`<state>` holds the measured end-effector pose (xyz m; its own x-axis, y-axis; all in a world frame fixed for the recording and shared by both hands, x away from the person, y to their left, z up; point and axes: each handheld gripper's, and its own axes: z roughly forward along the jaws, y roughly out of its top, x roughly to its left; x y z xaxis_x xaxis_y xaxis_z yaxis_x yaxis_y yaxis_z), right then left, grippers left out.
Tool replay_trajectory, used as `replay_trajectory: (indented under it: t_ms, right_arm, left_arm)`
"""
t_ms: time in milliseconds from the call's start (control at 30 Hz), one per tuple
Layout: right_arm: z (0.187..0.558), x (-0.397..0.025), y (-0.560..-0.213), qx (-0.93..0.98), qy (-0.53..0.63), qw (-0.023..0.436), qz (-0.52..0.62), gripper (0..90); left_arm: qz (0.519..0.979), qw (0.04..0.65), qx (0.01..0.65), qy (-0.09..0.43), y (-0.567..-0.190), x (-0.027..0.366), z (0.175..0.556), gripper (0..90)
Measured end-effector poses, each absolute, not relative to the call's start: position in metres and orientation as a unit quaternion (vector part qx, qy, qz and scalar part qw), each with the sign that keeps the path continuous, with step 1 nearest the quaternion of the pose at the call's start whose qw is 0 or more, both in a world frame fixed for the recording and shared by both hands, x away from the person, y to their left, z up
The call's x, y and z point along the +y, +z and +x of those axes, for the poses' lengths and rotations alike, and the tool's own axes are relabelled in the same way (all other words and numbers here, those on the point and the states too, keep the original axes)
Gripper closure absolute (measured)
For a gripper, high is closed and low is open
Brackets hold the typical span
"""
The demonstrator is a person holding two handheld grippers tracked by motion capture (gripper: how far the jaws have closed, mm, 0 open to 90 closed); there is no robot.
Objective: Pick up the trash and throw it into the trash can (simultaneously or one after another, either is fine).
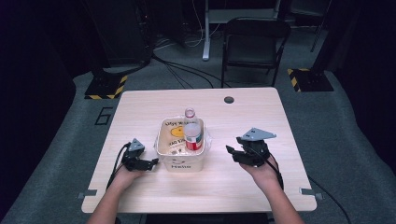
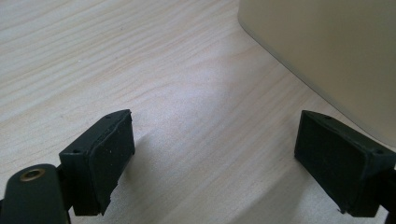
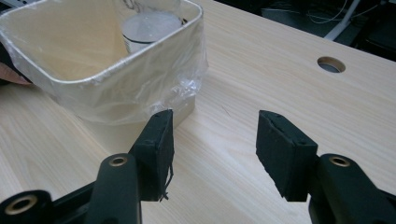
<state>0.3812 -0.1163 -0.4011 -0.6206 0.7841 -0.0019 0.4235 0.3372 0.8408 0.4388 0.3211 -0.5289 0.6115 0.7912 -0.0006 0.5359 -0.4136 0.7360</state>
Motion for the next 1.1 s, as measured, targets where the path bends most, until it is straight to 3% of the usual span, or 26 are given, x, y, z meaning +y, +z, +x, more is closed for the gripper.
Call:
replay_trajectory:
  t_ms: [633,1100]
  right_arm:
    - [0.372,-0.136,-0.443,0.795,0.396,0.212,0.407,44.9]
    - [0.367,-0.175,-0.472,0.776,0.387,0.210,0.452,44.8]
  left_arm:
    - [0.822,0.360,0.405,0.176,-0.529,0.321,0.438,11.9]
    - [0.822,0.360,0.405,0.174,-0.529,0.321,0.438,11.9]
